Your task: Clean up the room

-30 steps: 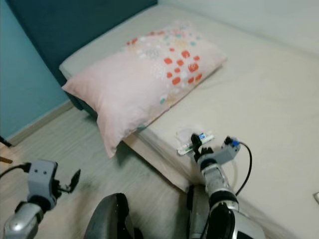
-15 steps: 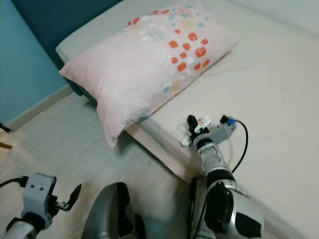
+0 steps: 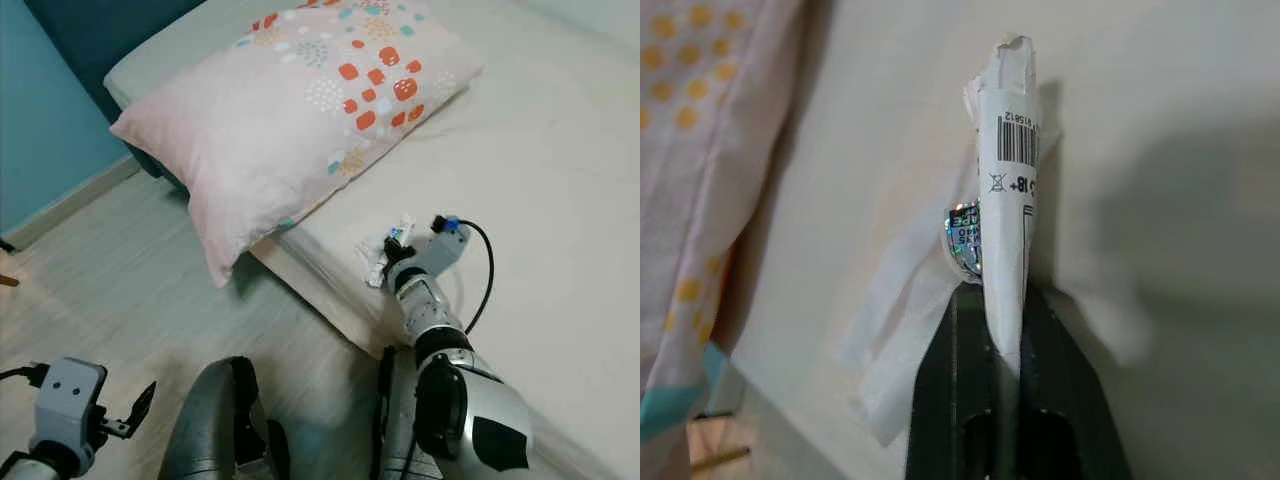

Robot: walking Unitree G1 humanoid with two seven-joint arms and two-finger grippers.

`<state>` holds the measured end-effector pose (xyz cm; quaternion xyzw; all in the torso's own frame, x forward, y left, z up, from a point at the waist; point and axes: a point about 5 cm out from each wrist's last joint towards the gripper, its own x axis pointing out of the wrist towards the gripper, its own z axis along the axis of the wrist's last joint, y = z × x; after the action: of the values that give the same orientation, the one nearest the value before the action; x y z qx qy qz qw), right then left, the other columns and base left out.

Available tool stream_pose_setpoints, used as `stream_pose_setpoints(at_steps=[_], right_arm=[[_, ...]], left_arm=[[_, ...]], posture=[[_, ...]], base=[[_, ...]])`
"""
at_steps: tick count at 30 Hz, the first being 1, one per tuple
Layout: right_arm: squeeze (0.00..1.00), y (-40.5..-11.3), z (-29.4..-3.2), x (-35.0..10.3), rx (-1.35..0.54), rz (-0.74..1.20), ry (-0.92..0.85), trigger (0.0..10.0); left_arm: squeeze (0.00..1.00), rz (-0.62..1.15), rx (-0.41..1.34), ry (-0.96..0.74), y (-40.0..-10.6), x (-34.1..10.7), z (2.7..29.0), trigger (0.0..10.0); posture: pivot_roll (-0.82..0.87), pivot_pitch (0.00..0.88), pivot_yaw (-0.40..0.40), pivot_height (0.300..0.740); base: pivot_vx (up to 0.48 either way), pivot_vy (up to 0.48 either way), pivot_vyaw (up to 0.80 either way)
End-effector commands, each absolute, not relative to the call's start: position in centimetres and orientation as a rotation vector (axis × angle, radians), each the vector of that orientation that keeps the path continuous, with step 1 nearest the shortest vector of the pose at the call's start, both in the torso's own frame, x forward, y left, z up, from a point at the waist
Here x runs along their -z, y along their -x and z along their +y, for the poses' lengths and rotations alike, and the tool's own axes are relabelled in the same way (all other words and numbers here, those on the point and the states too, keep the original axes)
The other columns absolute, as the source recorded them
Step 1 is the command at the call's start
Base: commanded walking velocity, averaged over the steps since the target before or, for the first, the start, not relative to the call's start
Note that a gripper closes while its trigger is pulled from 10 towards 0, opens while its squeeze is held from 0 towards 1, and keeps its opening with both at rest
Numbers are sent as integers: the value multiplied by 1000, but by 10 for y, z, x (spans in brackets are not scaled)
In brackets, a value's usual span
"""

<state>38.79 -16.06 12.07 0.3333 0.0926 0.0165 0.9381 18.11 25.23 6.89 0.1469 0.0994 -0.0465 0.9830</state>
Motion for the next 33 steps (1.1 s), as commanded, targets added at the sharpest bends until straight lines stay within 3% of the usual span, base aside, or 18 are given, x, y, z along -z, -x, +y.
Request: stream_pose_setpoints(at_steps=[1, 7, 12, 21, 24, 30, 33], right_arm=[[0, -383, -155, -108, -45, 234, -678, 0], [0, -383, -157, -119, -154, 101, -874, 0], [0, -383, -176, -136, -239, -97, -1039, 0], [0, -371, -201, -159, -314, -282, -935, 0], [0, -372, -197, -160, -337, -237, -862, 0], [0, -369, -184, -172, -464, -287, -904, 0], [0, -367, -162, -171, -548, -269, -922, 0]], left_arm=[[0, 251, 92, -315, -175, -63, 256, 10000], [0, 241, 66, -316, -185, -62, 257, 10000], [0, 172, 40, -280, -217, -69, 251, 10000], [0, 85, 20, -206, -267, -84, 244, 10000], [0, 69, 10, -175, -278, -88, 242, 10000], [0, 58, -58, -60, -300, -97, 241, 10000], [0, 62, -94, -19, -312, -104, 240, 10000]], posture=[[197, 420, -11, 556], [176, 359, -28, 556], [147, 271, -37, 556], [90, 153, -33, 556], [77, 126, -34, 556], [54, 58, -36, 561], [71, 37, -29, 570]], base=[[0, 0, 0], [0, 0, 0], [0, 0, 0], [0, 0, 0], [0, 0, 0], [0, 0, 0], [0, 0, 0]])
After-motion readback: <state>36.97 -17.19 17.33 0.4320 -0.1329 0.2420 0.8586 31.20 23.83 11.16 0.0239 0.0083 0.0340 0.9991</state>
